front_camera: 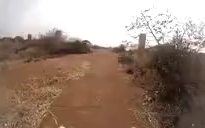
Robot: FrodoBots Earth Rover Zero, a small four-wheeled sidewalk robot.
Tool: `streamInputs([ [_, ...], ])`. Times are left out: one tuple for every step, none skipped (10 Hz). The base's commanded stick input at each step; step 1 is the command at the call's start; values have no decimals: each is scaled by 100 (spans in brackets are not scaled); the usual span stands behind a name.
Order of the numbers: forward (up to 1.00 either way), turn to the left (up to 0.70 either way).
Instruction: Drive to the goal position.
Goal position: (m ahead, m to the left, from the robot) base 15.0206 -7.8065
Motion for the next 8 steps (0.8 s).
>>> streamInputs([
  [50,0],
  [50,0],
  [50,0],
  [50,0],
  [50,0],
  [50,0],
  [50,0],
  [50,0],
])
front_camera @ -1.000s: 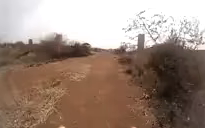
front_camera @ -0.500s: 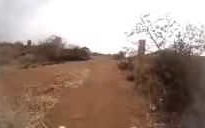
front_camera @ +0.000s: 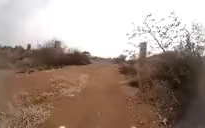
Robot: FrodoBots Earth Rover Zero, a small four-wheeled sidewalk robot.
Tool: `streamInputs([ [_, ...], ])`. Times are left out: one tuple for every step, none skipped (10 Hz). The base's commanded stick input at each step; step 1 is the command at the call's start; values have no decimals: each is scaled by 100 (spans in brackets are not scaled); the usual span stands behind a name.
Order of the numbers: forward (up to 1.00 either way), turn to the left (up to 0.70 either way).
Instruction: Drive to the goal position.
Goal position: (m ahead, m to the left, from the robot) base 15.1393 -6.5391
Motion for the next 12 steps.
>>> streamInputs([
  [50,0],
  [50,0],
  [50,0],
  [50,0],
  [50,0],
  [50,0],
  [50,0],
  [50,0],
  [50,0],
  [50,0],
  [50,0],
  [50,0],
])
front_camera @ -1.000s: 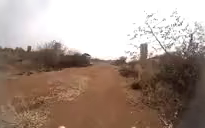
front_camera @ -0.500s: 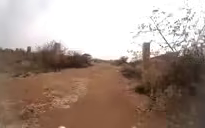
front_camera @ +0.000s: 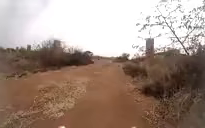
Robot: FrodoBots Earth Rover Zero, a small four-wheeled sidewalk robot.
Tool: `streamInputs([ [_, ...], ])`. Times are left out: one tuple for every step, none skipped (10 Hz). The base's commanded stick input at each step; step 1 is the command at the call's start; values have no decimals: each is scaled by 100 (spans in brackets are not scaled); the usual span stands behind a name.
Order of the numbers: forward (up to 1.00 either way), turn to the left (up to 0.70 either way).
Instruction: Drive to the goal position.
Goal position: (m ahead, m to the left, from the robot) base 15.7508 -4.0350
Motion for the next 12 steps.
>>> streamInputs([
  [50,0],
  [50,0],
  [50,0],
  [50,0],
  [50,0],
  [50,0],
  [50,0],
  [50,0],
  [50,0],
  [50,0],
  [50,0],
  [50,0],
])
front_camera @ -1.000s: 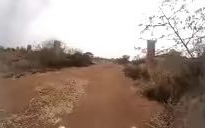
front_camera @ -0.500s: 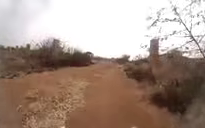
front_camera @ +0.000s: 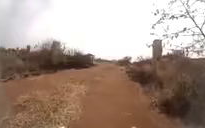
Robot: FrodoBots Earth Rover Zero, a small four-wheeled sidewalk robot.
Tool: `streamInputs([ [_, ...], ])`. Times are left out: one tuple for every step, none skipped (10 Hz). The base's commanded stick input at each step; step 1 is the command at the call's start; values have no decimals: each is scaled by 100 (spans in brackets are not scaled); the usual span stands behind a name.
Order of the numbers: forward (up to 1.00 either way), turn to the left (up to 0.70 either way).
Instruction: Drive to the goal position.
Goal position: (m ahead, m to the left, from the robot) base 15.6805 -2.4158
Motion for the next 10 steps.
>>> streamInputs([
  [50,0],
  [50,0],
  [50,0],
  [50,0],
  [50,0],
  [50,0],
  [50,0],
  [50,0],
  [50,0],
  [50,0],
])
